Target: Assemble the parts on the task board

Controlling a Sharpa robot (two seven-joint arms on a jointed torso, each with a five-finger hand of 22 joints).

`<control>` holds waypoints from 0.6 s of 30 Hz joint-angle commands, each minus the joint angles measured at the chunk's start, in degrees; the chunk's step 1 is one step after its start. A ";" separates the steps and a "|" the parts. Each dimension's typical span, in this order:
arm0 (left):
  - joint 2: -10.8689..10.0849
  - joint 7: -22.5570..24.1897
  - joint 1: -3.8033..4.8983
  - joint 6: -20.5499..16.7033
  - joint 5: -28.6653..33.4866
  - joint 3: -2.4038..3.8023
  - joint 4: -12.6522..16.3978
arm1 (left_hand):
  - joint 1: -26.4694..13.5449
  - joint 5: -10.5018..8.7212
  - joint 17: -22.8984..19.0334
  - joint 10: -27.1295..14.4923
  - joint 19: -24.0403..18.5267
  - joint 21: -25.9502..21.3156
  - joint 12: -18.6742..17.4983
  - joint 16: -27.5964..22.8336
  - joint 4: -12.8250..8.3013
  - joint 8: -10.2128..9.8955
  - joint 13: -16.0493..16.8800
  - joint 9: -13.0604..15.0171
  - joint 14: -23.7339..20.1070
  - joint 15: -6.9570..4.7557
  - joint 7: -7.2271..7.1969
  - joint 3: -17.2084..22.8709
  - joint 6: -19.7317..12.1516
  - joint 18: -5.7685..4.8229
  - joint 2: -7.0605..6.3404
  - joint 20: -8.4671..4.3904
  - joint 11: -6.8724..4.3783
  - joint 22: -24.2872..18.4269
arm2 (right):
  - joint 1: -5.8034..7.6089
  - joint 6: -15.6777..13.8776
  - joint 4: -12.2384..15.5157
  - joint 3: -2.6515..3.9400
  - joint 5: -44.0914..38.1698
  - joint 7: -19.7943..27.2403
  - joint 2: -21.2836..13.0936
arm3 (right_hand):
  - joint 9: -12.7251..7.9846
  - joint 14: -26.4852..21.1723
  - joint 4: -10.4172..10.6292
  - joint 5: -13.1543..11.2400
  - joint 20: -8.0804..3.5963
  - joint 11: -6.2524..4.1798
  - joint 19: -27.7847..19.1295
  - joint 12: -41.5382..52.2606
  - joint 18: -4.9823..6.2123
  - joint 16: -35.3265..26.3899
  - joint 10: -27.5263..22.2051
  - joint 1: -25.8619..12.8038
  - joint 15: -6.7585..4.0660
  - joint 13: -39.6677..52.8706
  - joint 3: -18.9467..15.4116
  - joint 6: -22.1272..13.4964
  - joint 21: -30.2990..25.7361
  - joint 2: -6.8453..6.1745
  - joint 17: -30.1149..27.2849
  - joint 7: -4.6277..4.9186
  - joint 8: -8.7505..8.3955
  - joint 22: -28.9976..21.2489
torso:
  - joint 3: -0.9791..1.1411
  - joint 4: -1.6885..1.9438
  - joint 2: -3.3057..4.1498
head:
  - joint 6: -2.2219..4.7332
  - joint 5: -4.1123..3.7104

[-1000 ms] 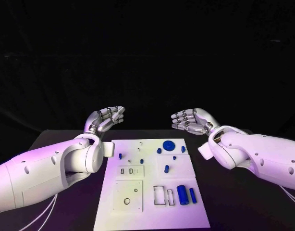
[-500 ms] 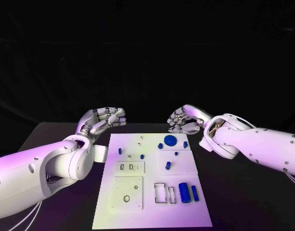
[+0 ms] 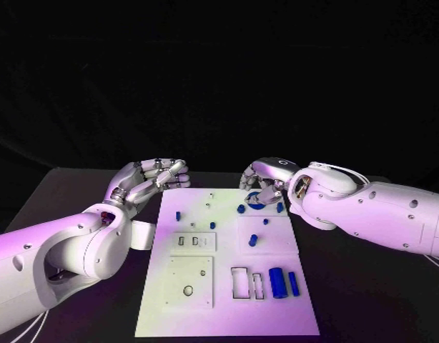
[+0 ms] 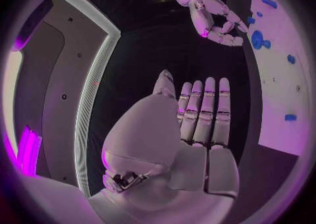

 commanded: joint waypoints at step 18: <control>-0.69 -0.14 1.00 1.94 0.53 0.23 1.44 | -0.05 -1.51 0.38 -1.23 0.43 -0.56 -0.34 -1.10 -0.13 -0.75 -0.07 0.34 -0.68 0.17 0.17 -1.37 -0.81 1.08 0.29 0.33 0.05 -0.42 | -1.04 6.18 -2.03 -0.05 -7.12 -4.36 2.02 | 2.51 6.51 0.74 0.71 0.34 0.10 9.78 0.05 -4.09 20.41 -0.97 0.28 0.02 0.85 0.61 0.36 21.38 -0.17 17.64 0.12 -1.11 27.91 | -0.82 1.07 2.26 | -0.33 -0.94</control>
